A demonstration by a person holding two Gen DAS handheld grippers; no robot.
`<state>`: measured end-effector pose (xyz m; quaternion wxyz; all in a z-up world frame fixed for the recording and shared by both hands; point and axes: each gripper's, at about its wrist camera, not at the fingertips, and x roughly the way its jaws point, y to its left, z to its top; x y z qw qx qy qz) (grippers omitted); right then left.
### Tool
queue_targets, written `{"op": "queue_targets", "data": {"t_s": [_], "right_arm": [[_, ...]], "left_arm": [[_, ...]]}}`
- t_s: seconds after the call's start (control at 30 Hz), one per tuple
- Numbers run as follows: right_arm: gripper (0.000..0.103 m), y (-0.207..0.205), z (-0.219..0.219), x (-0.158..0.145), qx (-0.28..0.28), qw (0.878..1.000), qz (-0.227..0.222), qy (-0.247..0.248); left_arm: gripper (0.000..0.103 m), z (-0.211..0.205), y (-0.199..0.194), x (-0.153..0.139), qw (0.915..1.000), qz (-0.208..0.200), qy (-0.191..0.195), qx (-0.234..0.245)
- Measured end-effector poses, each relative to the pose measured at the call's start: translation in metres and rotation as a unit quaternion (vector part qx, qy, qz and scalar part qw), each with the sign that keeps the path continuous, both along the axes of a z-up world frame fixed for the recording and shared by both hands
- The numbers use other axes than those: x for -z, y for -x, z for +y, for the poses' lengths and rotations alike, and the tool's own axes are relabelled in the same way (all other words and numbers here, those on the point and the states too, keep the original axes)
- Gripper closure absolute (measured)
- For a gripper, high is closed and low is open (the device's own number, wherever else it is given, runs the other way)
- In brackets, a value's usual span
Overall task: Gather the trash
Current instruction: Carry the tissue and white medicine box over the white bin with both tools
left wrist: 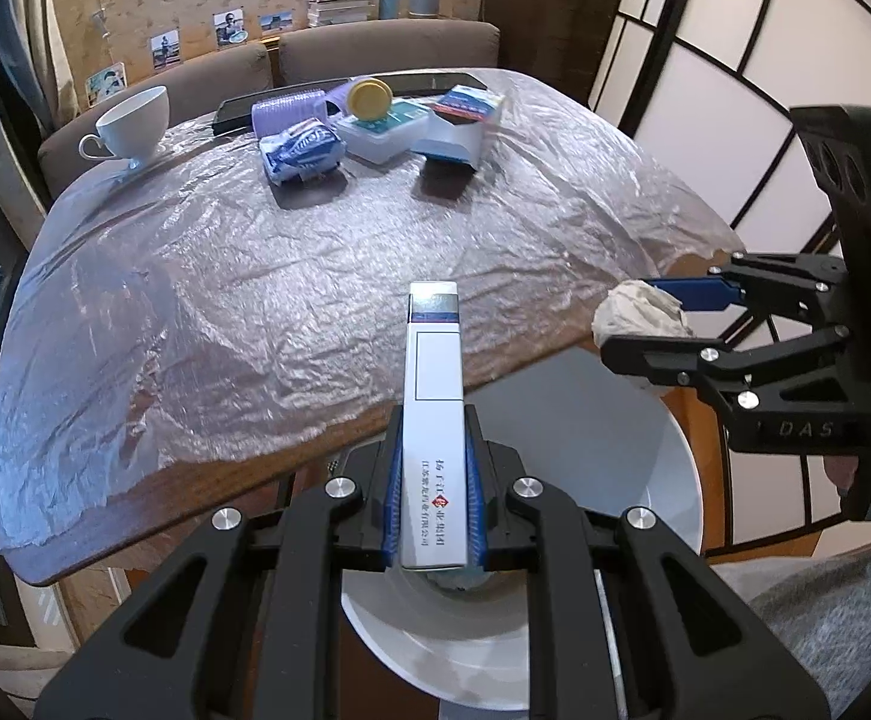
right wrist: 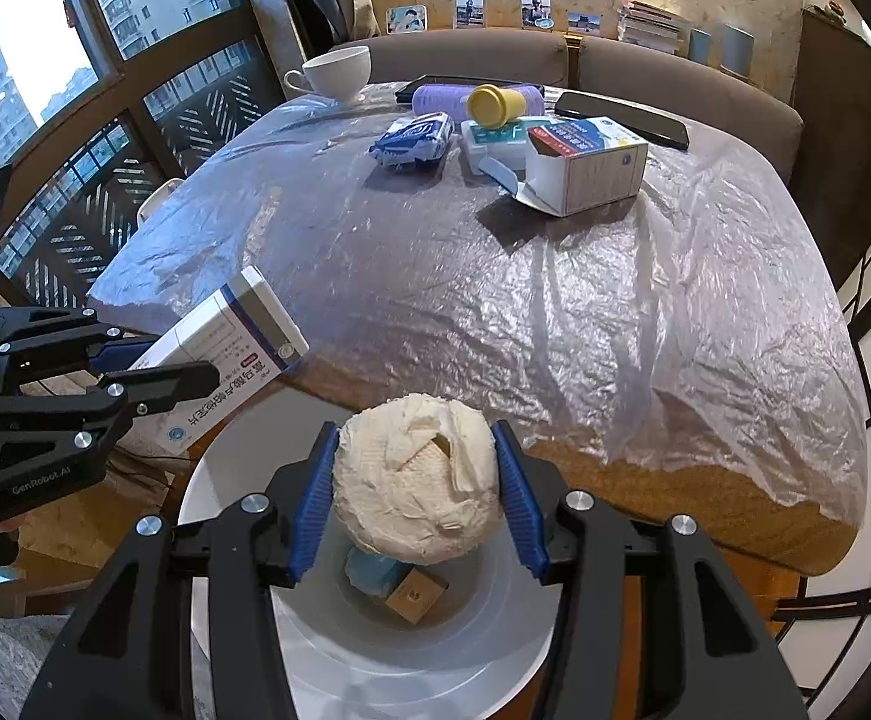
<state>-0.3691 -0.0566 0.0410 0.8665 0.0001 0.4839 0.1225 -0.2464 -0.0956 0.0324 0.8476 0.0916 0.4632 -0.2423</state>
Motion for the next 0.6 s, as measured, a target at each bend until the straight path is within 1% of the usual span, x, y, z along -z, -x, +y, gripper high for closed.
{"op": "queue_targets", "data": {"t_s": [0.27, 0.4, 0.6], "right_arm": [[0.053, 0.008, 0.003, 0.004, -0.005, 1.0, 0.007, 0.004], [0.053, 0.012, 0.004, 0.007, -0.006, 1.0, 0.012, 0.002], [0.053, 0.017, 0.007, 0.016, -0.009, 1.0, 0.024, 0.004]], "left_arm": [[0.084, -0.001, 0.019, 0.008, 0.9996, 0.012, -0.01, 0.025], [0.084, 0.0, 0.026, 0.01, 0.9994, 0.015, -0.01, 0.031], [0.084, -0.001, 0.033, 0.018, 0.9987, 0.03, -0.016, 0.037]]}}
